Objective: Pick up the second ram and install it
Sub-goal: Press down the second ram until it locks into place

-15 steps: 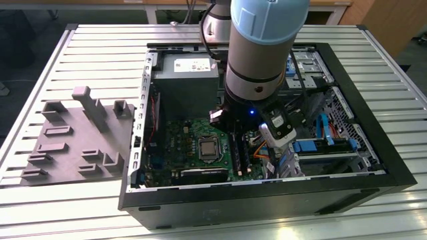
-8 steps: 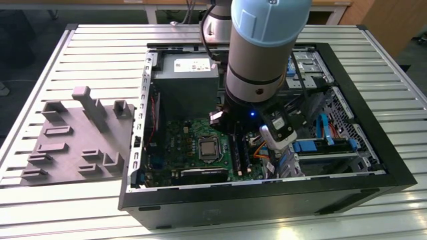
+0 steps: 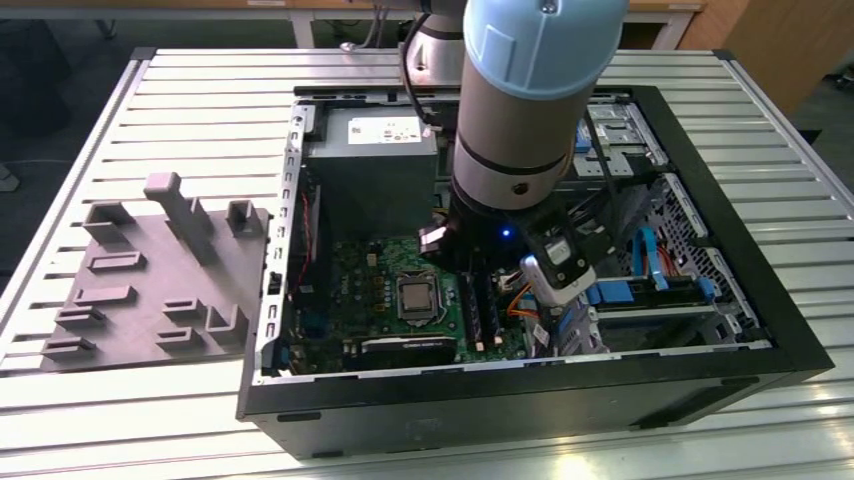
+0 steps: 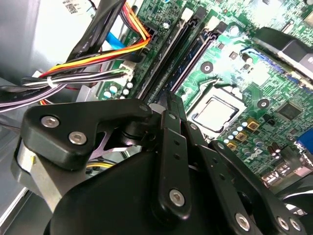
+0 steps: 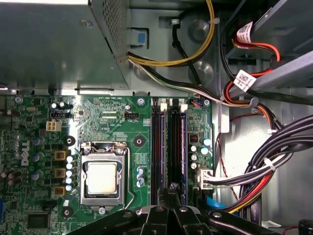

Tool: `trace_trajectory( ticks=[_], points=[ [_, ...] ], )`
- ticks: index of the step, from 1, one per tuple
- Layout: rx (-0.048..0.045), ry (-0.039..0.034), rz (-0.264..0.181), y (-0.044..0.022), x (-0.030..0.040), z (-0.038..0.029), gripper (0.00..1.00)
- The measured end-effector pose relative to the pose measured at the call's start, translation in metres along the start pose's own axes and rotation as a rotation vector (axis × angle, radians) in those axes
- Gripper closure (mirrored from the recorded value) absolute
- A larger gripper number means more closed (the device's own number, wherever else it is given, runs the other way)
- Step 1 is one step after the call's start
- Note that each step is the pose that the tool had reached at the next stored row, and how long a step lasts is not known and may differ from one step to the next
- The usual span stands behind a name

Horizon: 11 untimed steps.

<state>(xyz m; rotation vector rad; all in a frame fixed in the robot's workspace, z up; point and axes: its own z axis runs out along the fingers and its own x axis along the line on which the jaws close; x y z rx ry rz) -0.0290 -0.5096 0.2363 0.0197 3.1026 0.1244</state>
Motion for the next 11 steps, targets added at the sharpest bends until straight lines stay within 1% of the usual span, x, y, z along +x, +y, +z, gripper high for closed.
trace_trajectory(
  ticks=[11],
  points=[
    [-0.0001,0.0,0.0,-0.0068,-0.0001,-0.0005,0.89]
  ],
)
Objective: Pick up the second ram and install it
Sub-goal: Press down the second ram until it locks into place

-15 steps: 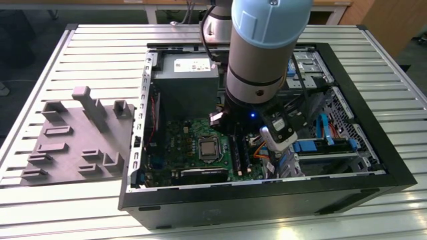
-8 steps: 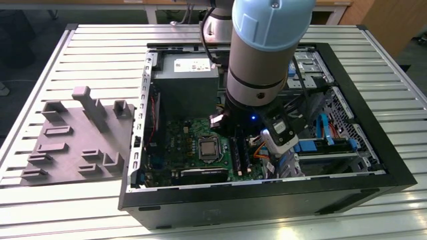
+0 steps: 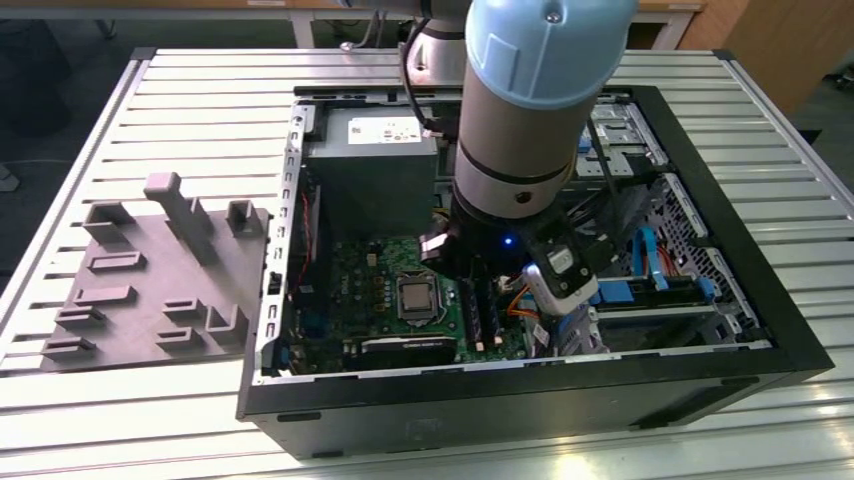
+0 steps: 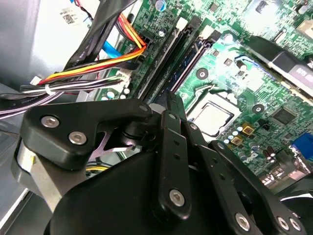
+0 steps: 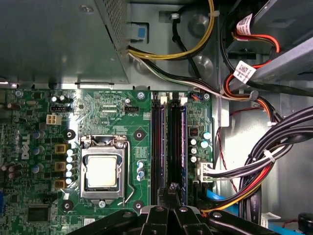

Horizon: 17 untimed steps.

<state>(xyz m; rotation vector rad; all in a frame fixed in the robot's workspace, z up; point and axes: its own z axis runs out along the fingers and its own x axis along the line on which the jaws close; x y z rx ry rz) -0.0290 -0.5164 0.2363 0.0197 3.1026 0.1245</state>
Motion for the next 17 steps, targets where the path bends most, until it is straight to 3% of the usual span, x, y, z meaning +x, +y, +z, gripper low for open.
trace_trajectory(
  ticks=[17],
  points=[
    [0.0,0.0,0.0,-0.0099,-0.0001,-0.0008,0.89]
  ],
)
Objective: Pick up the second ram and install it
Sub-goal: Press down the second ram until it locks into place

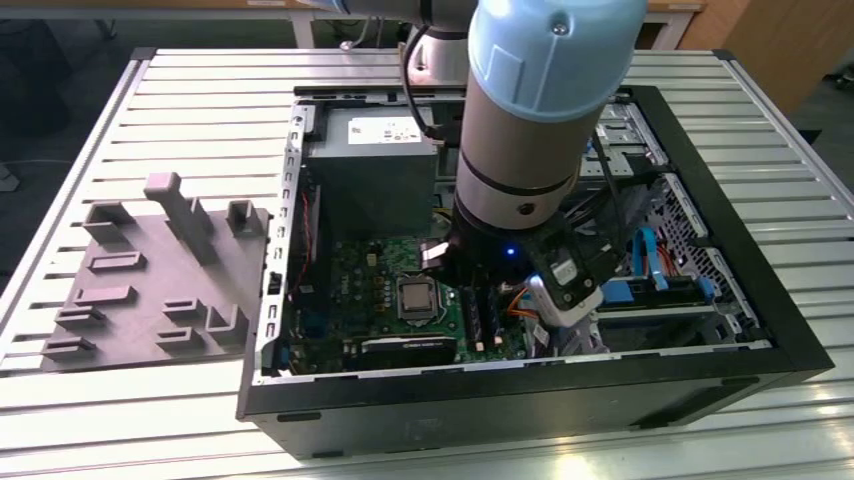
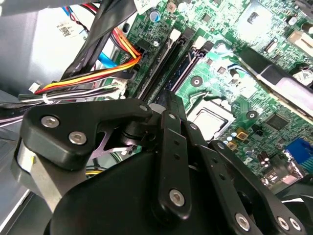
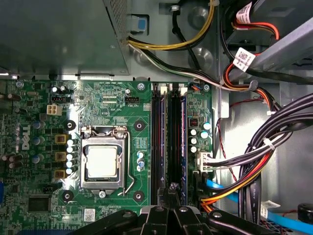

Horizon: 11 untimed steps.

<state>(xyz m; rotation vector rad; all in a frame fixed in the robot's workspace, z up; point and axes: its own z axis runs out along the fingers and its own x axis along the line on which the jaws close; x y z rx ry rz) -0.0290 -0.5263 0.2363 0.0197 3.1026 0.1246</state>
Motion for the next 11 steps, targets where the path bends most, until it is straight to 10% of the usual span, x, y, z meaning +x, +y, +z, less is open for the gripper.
trace_trajectory(
  ticks=[11],
  points=[
    [0.0001,0.0,0.0,-0.004,-0.0001,-0.0003,0.89]
  ],
)
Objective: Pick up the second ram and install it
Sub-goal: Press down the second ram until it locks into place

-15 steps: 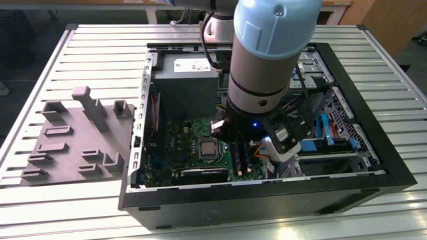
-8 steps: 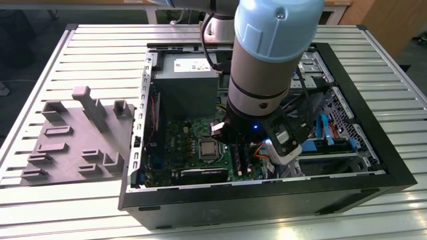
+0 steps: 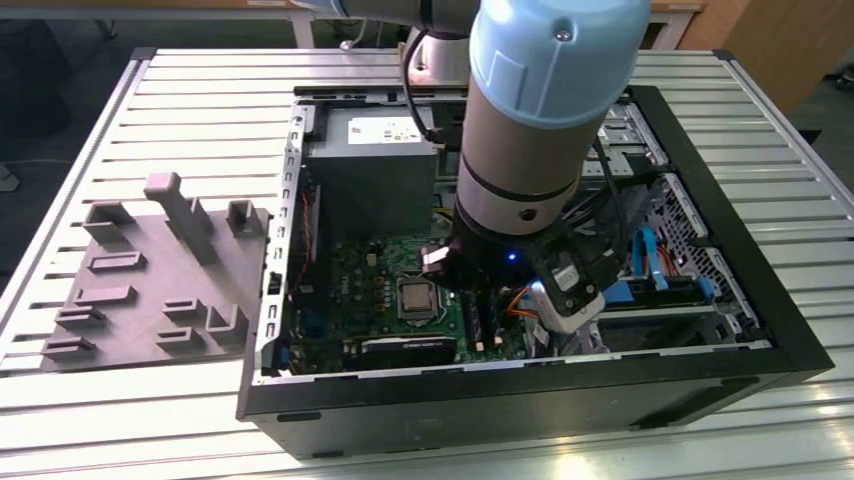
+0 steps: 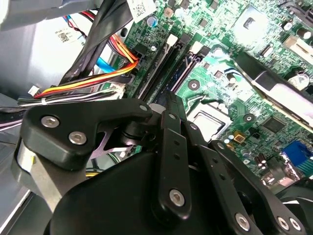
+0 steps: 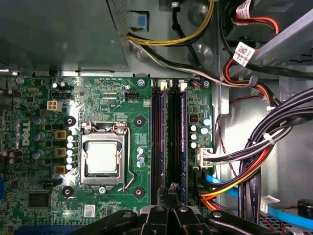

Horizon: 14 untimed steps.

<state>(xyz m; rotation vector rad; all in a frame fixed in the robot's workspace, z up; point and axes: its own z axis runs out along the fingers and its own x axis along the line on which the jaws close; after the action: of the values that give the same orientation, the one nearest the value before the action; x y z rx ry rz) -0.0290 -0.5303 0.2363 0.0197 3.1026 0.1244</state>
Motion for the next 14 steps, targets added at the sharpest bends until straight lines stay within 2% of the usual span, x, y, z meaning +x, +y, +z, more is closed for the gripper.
trace_trajectory(
  ticks=[14],
  points=[
    [0.0,0.0,0.0,-0.0033,0.0,-0.0002,0.89]
  ],
)
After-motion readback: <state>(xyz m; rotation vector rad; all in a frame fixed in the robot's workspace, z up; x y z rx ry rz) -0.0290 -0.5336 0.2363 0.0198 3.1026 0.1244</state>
